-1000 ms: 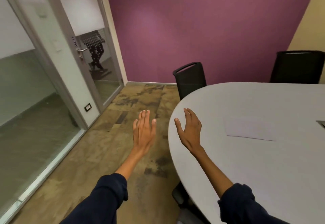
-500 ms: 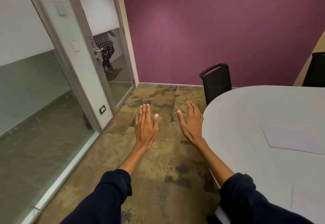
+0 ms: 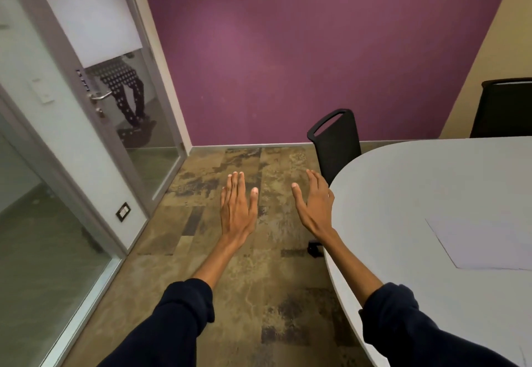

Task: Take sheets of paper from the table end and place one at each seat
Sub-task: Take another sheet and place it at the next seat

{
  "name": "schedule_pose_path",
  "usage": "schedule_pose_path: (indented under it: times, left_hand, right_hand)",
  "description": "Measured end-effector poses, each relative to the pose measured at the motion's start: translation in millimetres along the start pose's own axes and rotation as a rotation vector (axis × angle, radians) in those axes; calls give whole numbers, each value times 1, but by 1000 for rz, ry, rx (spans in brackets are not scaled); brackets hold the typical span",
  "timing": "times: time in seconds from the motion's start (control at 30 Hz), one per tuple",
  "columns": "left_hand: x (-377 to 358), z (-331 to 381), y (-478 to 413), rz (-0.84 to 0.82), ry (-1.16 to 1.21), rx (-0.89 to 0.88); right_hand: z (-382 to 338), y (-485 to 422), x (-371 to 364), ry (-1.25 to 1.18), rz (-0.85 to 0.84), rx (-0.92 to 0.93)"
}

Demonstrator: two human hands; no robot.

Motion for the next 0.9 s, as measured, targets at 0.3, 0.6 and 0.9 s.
schedule_pose_path:
  times: [0.3,0.6,0.9]
  left_hand:
    - [-65,21,-145,-46,82,-110]
    - [-160,55,-277,-185,149,-283]
    - [-234,122,-389,-299,317,-528]
  right_hand:
    - [49,-118,2,71,103,-113]
    - [130,-205,19,198,257,-295]
    - [194,-258,39,245,456,-546]
Point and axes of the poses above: each hand's wrist, its own y-axis away from the middle knuckle, its own x-axis out of the back of the hand, z = x × y, the point moved 3 cm from there along -y, towards the middle knuckle, and after that the axes turned 8 degrees about -z, right-handed, at the moved point
